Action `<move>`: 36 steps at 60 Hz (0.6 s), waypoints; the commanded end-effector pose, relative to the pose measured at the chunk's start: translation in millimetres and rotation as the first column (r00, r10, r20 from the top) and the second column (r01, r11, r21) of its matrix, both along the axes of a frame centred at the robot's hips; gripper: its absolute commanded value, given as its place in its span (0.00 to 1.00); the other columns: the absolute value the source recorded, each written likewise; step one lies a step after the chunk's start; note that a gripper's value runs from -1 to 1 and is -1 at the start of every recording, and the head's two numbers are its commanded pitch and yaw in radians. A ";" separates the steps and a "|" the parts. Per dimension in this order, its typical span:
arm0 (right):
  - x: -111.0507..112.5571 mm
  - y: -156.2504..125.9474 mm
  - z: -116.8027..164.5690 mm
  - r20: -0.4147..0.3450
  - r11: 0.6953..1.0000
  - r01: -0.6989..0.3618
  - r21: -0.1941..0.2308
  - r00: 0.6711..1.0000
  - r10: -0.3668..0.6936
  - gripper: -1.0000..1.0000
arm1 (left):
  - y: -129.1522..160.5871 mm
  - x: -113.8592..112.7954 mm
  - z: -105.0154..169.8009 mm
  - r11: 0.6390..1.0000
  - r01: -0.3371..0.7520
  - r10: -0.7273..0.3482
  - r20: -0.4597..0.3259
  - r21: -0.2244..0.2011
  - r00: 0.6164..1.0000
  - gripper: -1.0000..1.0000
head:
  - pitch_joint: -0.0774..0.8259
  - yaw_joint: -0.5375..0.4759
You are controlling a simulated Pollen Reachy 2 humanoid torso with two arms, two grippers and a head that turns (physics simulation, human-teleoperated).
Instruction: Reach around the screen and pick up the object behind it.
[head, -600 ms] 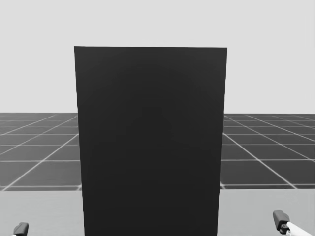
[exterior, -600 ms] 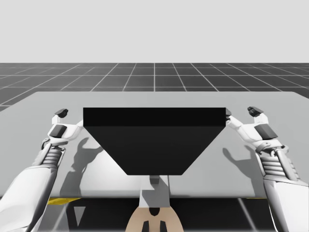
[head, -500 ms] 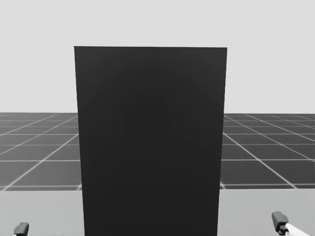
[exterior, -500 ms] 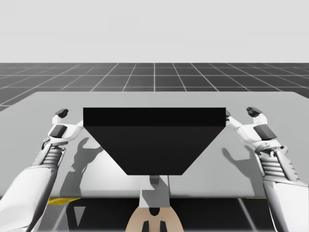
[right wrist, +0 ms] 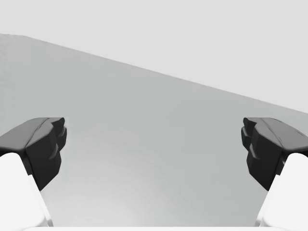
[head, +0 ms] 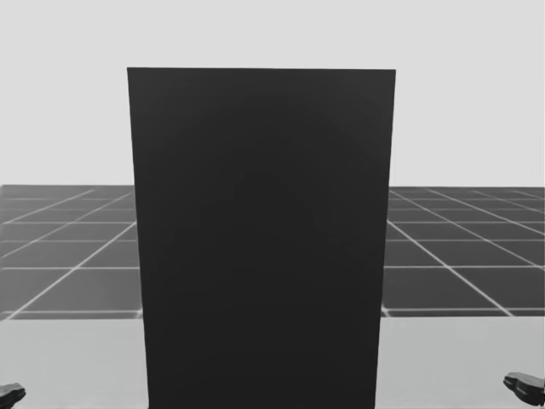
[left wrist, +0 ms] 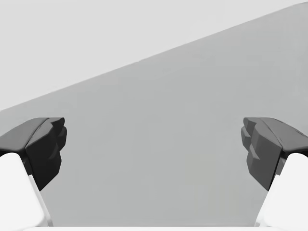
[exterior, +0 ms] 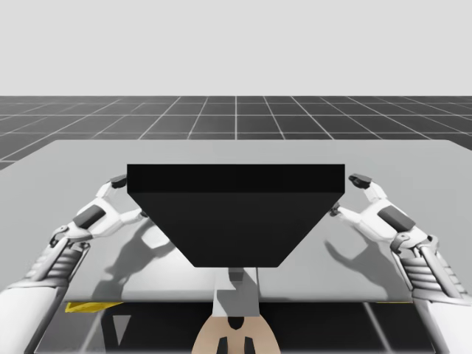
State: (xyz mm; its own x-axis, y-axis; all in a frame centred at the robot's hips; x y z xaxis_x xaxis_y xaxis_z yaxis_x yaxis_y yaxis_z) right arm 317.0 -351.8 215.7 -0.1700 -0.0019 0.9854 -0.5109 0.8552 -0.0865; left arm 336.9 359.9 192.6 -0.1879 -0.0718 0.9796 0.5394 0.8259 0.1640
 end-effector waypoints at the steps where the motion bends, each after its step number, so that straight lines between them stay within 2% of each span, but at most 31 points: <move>1: -14.1 -1.5 -2.3 0.019 0.989 -0.148 0.008 0.989 0.148 0.00 | -6.7 -22.0 6.7 0.981 0.190 -0.190 -0.015 0.038 0.982 0.00 | 0.12 0.51; 4: -19.5 -0.2 -0.3 0.031 0.982 -0.191 -0.003 0.981 0.191 0.00 | -9.0 -26.1 7.9 0.973 0.229 -0.229 -0.020 0.022 0.973 0.00 | 0.12 0.51; 9: -30.8 1.1 4.4 0.044 0.965 -0.261 -0.028 0.964 0.262 0.00 | -14.1 -36.2 8.9 0.955 0.295 -0.294 -0.035 0.027 0.955 0.00 | 0.13 0.51; 12: -36.3 1.2 5.6 0.043 0.955 -0.294 -0.044 0.954 0.296 0.00 | -16.2 -42.8 8.7 0.946 0.321 -0.320 -0.040 0.049 0.947 0.00 | 0.14 0.51; 16: -41.8 0.9 4.9 0.036 0.944 -0.324 -0.065 0.944 0.327 0.00 | -17.0 -51.3 8.2 0.932 0.360 -0.358 -0.043 0.041 0.933 0.00 | 0.14 0.51; 22: -49.0 -0.3 2.3 0.034 0.928 -0.364 -0.073 0.929 0.368 0.00 | -17.1 -60.9 5.1 0.918 0.392 -0.389 -0.056 0.060 0.920 0.00 | 0.15 0.51; 27: -54.6 -3.4 -1.5 0.032 0.914 -0.401 -0.061 0.914 0.404 0.00 | -17.1 -67.7 1.0 0.898 0.433 -0.427 -0.082 0.081 0.901 0.00 | 0.15 0.51; 31: -55.0 -5.0 -4.4 0.028 0.915 -0.400 -0.058 0.915 0.402 0.00 | -19.5 -67.2 -2.1 0.897 0.431 -0.423 -0.094 0.101 0.901 0.00 | 0.16 0.51; 36: -54.1 -5.4 -8.7 0.020 0.913 -0.402 -0.060 0.914 0.404 0.00 | -23.9 -60.9 -6.8 0.896 0.432 -0.424 -0.093 0.105 0.901 0.00 | 0.16 0.52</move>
State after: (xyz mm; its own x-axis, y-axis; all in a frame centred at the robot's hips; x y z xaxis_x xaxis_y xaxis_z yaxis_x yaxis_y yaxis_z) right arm 266.6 -355.4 212.4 -0.2030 -0.0224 0.9789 -0.7888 0.5961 -0.1499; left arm 276.1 341.3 191.1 -0.1623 -0.0989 0.9818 0.8318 0.5215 0.1900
